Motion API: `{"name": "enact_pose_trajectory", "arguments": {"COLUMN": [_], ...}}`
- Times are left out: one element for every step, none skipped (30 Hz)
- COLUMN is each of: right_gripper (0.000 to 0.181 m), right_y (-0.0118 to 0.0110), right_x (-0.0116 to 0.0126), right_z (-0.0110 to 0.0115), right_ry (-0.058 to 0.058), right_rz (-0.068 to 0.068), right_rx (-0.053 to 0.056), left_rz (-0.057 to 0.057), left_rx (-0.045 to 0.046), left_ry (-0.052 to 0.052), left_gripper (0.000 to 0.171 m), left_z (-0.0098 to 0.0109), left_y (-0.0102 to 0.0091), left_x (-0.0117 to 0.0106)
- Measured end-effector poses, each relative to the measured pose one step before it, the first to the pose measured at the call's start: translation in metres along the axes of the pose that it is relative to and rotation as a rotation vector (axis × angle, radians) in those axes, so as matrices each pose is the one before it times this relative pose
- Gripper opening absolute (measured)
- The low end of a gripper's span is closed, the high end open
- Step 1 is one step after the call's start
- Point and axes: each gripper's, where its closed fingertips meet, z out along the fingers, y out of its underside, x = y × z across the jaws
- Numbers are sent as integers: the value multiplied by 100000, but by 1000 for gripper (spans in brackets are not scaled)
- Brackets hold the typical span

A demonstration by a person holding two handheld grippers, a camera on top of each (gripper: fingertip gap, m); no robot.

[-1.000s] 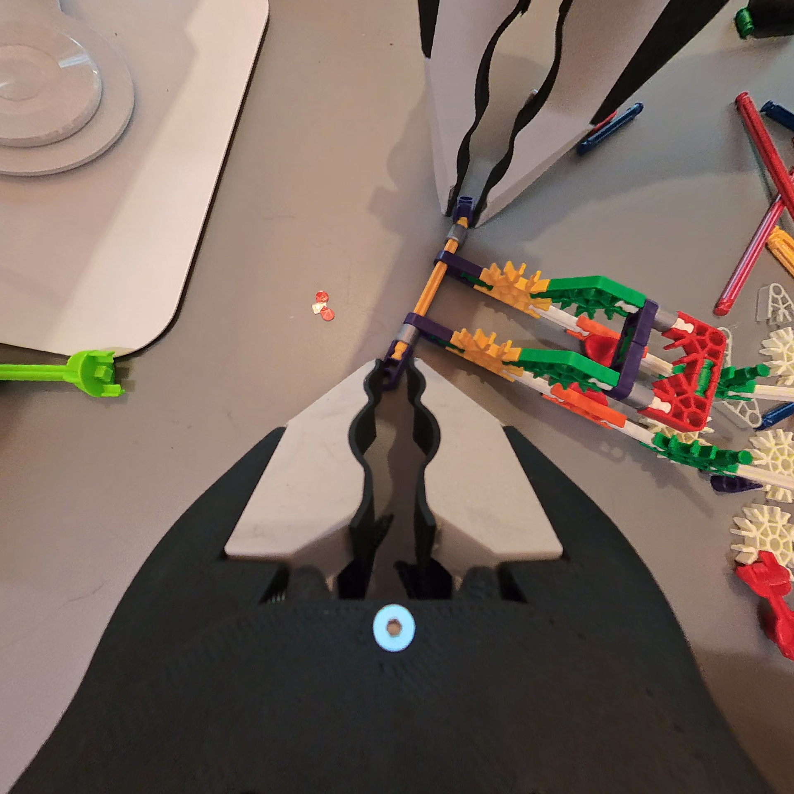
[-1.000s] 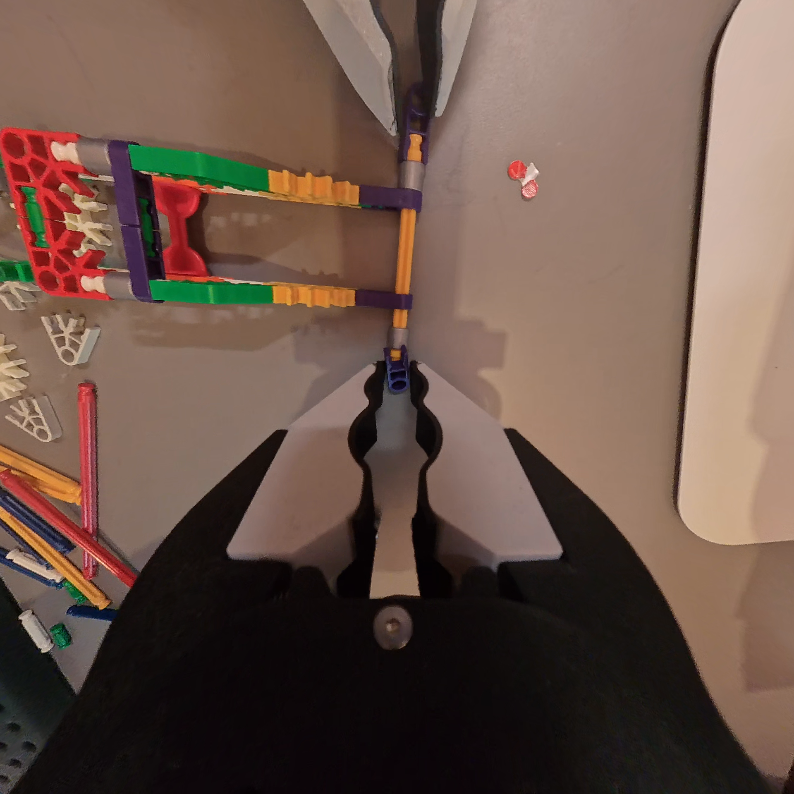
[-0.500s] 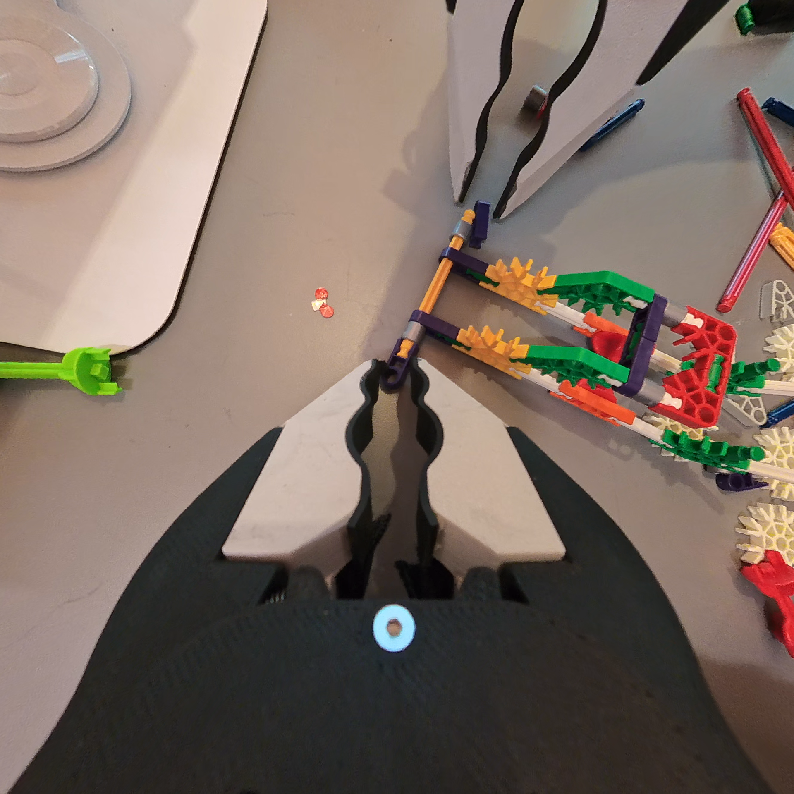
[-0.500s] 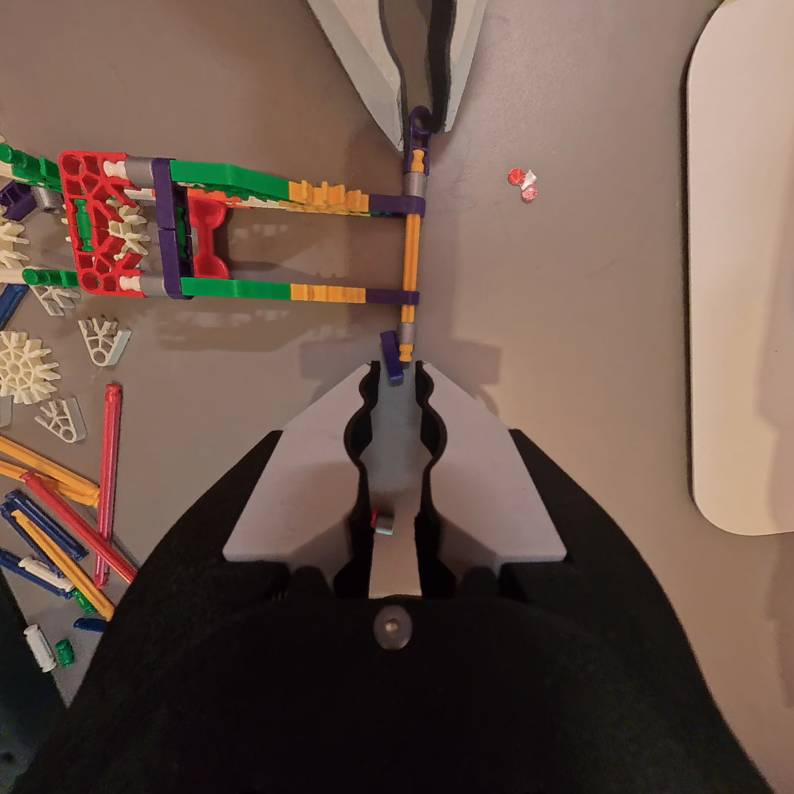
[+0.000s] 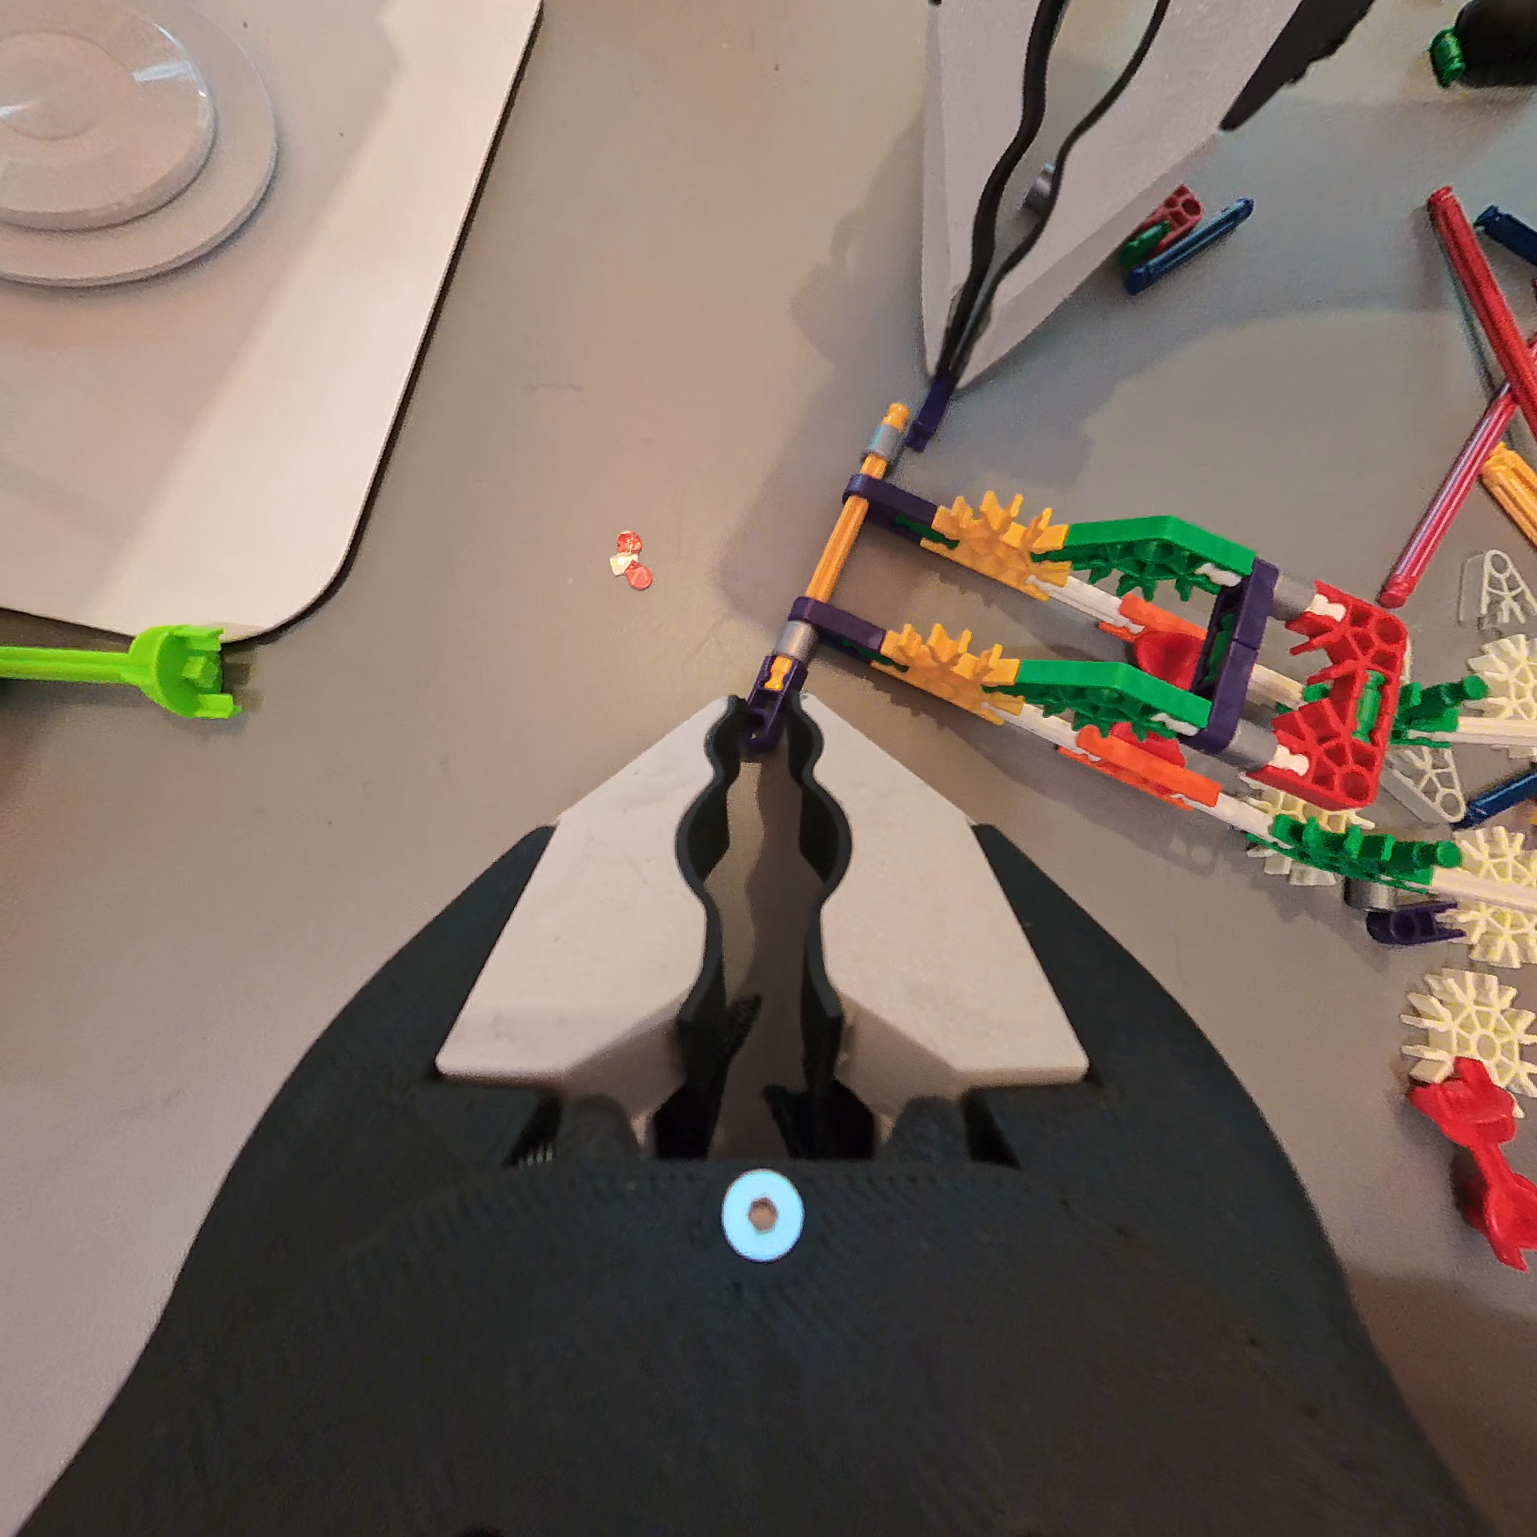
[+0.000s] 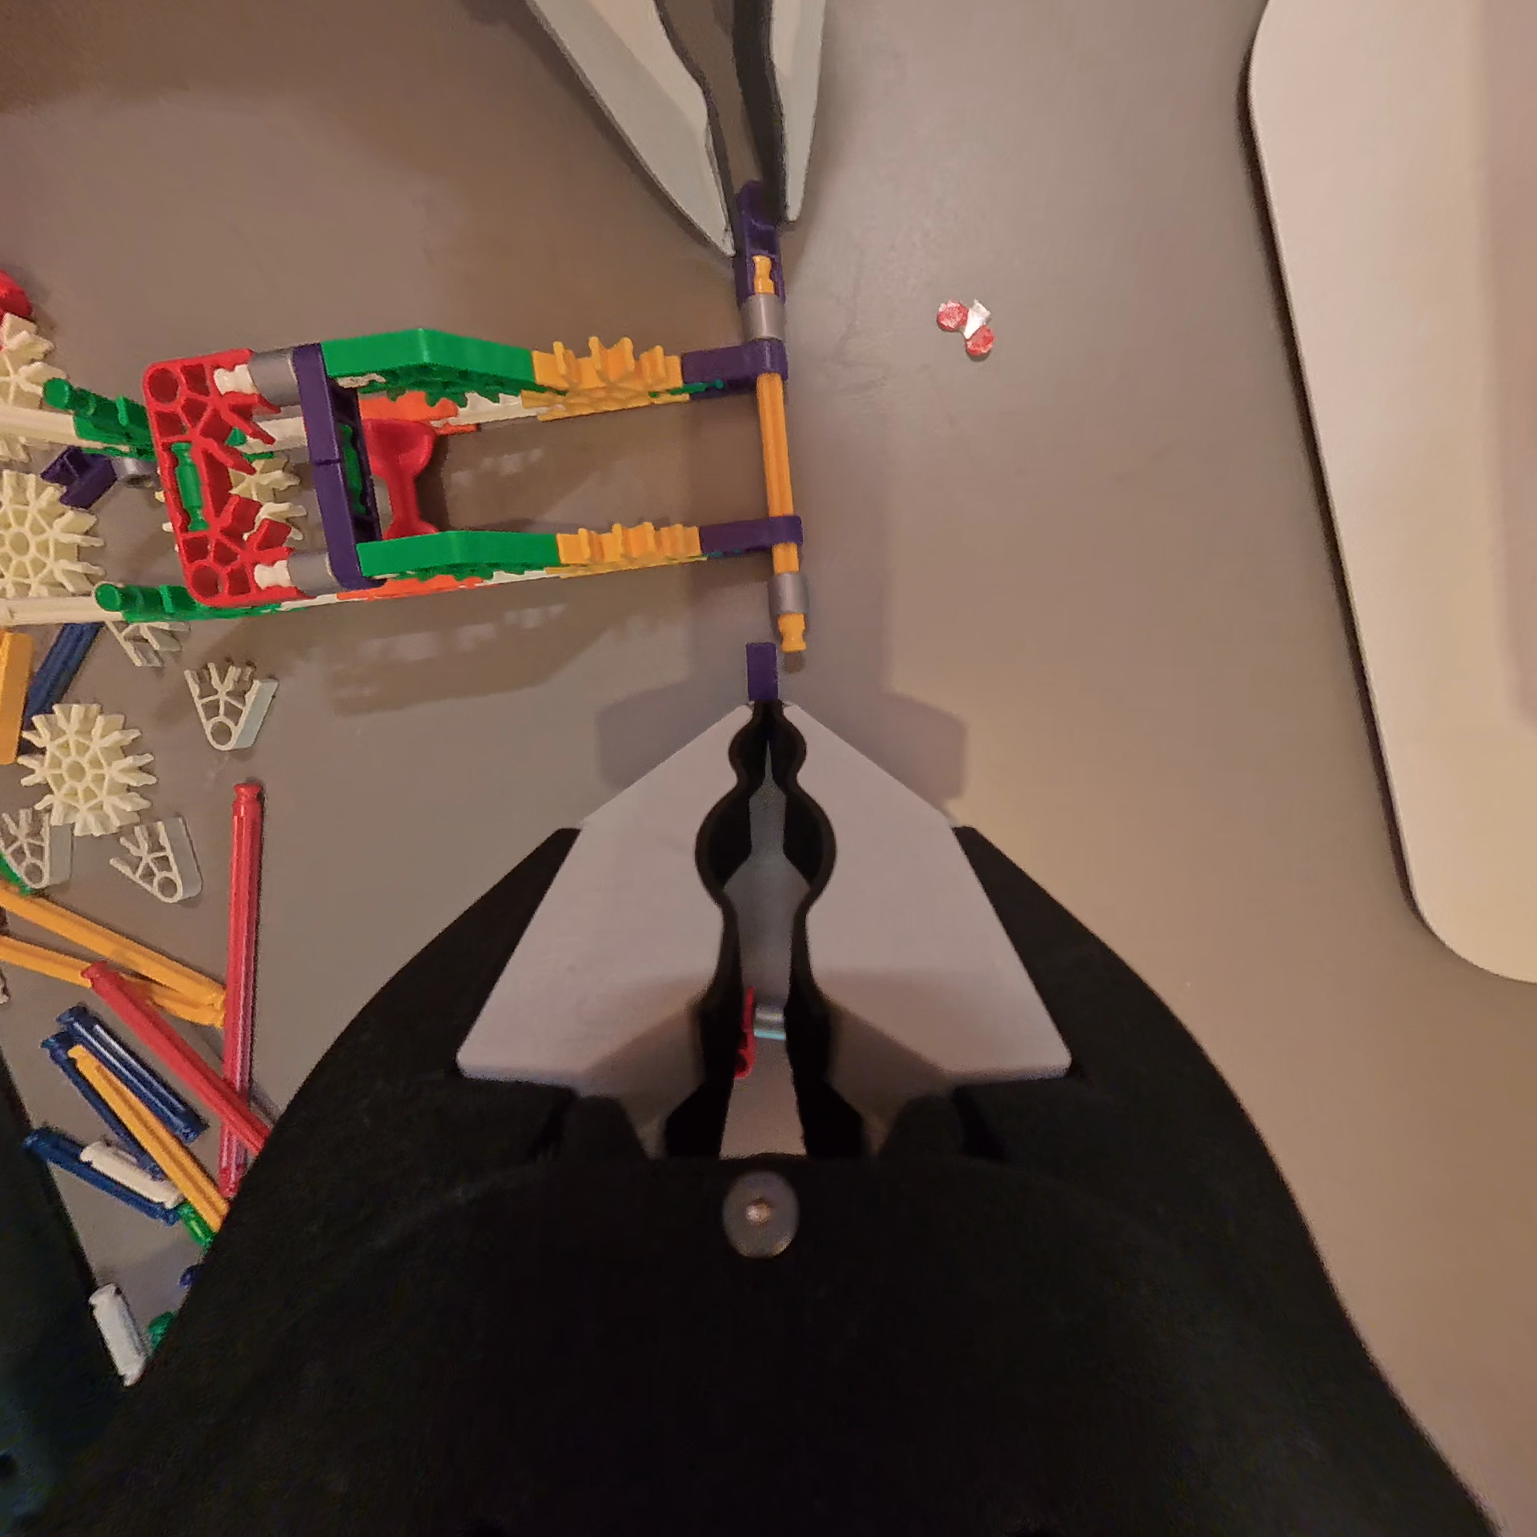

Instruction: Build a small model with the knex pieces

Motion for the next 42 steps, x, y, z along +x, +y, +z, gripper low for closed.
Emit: {"name": "enact_pose_trajectory", "arguments": {"right_gripper": [0, 0, 0, 0, 0, 0, 0, 0, 1, 2, 2, 5, 9, 9, 9, 10, 13, 15, 16, 18, 18, 19, 19, 16, 10, 7, 6, 7, 6, 6, 6, 6, 6, 6, 6, 6, 6, 6, 6, 6, 6, 6], "right_y": [101, 42, -29, -72, -94, -127, -141, -52, 98, 179, 122, 126, -18, -209, -215, -157, -54, 117, 63, -141, -187, 19, 162, 163, -34, -70, 23, -26, -238, -273, -123, -143, -119, 71, 99, 57, -86, -270, -78, 287, 223, -1], "right_x": [102, 139, 151, 82, 63, 138, 203, 235, 372, 454, 396, 247, 63, -93, -208, -161, 138, 324, 191, -49, -208, -117, 115, 132, -29, -49, 26, -71, -240, -233, -356, -528, -309, -273, -219, -2, -69, -251, -59, 140, 15, -20], "right_z": [-63, -43, -11, 36, 40, 40, 41, -7, -99, -184, -217, -164, -69, 45, 145, 138, 79, 32, -19, -11, 67, 175, 242, 258, 143, 36, -2, -43, -153, -230, -202, -173, -126, -19, 49, 78, 76, 50, 116, 197, 181, 91], "right_ry": [244, 303, 389, -131, -527, -199, 44, 213, 1206, 2010, 1975, 1381, 746, -234, -1691, -1928, 53, 2166, 2461, 1403, 564, 1298, 2717, 2689, 1153, 474, 553, -248, -1414, -1469, -2322, -3014, -1528, -1537, -1374, -649, -1430, -2404, -1605, -524, -663, -511], "right_rz": [1622, 2018, 1197, 668, 579, 497, 508, 691, 911, 421, 430, 737, 542, 1183, 2249, 2783, 2774, 1991, 1892, 2563, 2167, 1206, 244, -397, -499, -86, -773, -1718, -2512, -2863, -3954, -6085, -5782, -5026, -4981, -3659, -3033, -3104, -1196, -528, -1841, -1419], "right_rx": [-81, 211, 686, 685, 490, 398, 228, -417, -1343, -1381, -575, -640, 14, 1417, 1731, 1957, 1577, 423, 572, 1662, 1861, 405, -698, -681, 593, 454, -34, 507, 1935, 2018, 566, 616, -38, -1728, -2008, -1654, -524, 970, -425, -2744, -2070, -624], "left_rz": [-488, -360, -388, -307, -249, -165, -130, -92, -50, 69, 140, 130, -101, -275, -256, -362, -296, -178, -322, -162, 195, 83, -131, -93, -58, -179, -176, 107, 93, 90, 127, -9, 27, 117, 104, 116, 36, 47, 96, 114, 179, 81], "left_rx": [209, 216, 330, 299, 251, 168, 45, -12, -112, -233, -328, -298, -97, 139, 306, 378, 313, 155, 55, 54, 28, 19, 109, 111, 98, 215, 198, 153, 72, 70, -38, 8, 6, -8, 52, 74, 39, 23, -85, -117, -27, -248], "left_ry": [-168, -156, 40, -91, -56, 56, 38, 16, -4, -77, -185, -283, -120, 1, 12, 2, -66, -257, -335, -311, -264, -162, -69, 156, 75, 34, 160, 39, -76, 47, 206, 249, 231, 37, 26, 161, 113, 134, 147, 155, 77, 156], "left_gripper": [6, 6, 6, 6, 6, 6, 6, 6, 6, 6, 6, 6, 6, 6, 6, 6, 6, 6, 6, 6, 6, 6, 6, 6, 6, 7, 7, 7, 7, 7, 7, 7, 7, 7, 7, 6, 6, 6, 6, 6, 6, 6], "left_z": [-67, -45, -19, -17, -4, 0, -11, 5, -4, -5, -21, -18, -25, -12, -3, -4, 7, -4, -3, -5, 8, 5, 2, 15, 10, 6, 10, -2, 1, -14, -10, -10, -2, -1, 12, 30, 21, 38, 34, 24, 4, 6], "left_y": [42, 36, 31, 14, 18, 2, 5, -5, -5, 12, 23, 37, 21, 16, 8, -13, -2, 13, 4, 3, 9, 7, -8, -9, -5, -15, -1, -3, 11, 16, 17, 19, -4, 1, -30, -17, -38, -24, -25, -27, -28, -4], "left_x": [3, 6, 41, 9, 12, 9, 1, 4, -5, 8, 3, 6, 1, 5, -1, -6, -5, -7, -7, 31, 29, 29, 4, 27, 4, -20, 9, 20, -10, 26, 37, 12, 8, -3, -2, 35, 19, 27, 31, 33, 10, 17]}}
